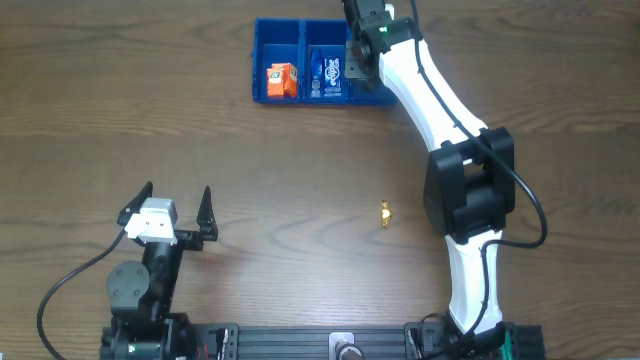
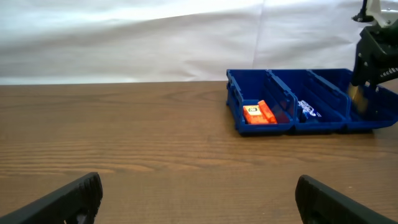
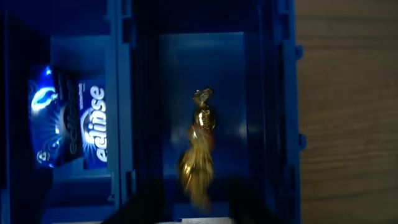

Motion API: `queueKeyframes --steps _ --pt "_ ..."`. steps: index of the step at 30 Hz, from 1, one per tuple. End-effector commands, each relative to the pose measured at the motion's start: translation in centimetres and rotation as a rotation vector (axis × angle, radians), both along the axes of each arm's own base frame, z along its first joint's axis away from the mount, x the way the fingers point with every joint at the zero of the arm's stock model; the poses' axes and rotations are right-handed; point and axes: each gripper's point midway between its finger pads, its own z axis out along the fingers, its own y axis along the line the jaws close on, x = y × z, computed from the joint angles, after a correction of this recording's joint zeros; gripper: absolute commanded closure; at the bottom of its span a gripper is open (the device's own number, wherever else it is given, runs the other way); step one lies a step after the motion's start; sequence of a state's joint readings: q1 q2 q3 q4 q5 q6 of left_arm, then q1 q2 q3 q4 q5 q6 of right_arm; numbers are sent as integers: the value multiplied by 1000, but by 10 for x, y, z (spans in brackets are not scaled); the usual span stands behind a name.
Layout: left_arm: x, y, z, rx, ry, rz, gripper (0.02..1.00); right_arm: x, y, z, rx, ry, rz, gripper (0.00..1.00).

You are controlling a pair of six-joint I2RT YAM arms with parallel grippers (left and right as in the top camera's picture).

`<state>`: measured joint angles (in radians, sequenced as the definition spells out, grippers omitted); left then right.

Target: Sort Candies Into Trays

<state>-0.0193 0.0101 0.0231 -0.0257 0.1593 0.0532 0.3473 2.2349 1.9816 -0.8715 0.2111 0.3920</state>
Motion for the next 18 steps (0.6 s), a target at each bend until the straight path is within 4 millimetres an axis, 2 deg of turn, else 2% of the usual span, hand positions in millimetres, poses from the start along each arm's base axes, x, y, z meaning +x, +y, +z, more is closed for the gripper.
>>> queueKeyframes --steps 1,5,9,11,14,17,18 --pt "-1 -3 -16 5 45 -19 23 8 -6 14 -34 -44 2 461" --pt "-1 -3 -16 5 45 -19 20 0 -5 28 -35 -46 14 448" --pt "-1 -3 -16 5 45 -19 20 -39 4 57 -32 -45 71 448" --pt "-1 -3 -16 5 45 -19 20 -66 7 62 -12 -31 102 441" --pt "-1 -3 -16 5 45 -19 23 -123 6 52 31 28 146 430" --pt "-1 -3 -16 5 45 -19 20 -178 -6 25 55 110 109 421" --pt "-1 -3 -16 5 45 -19 23 -191 -10 16 56 132 98 417"
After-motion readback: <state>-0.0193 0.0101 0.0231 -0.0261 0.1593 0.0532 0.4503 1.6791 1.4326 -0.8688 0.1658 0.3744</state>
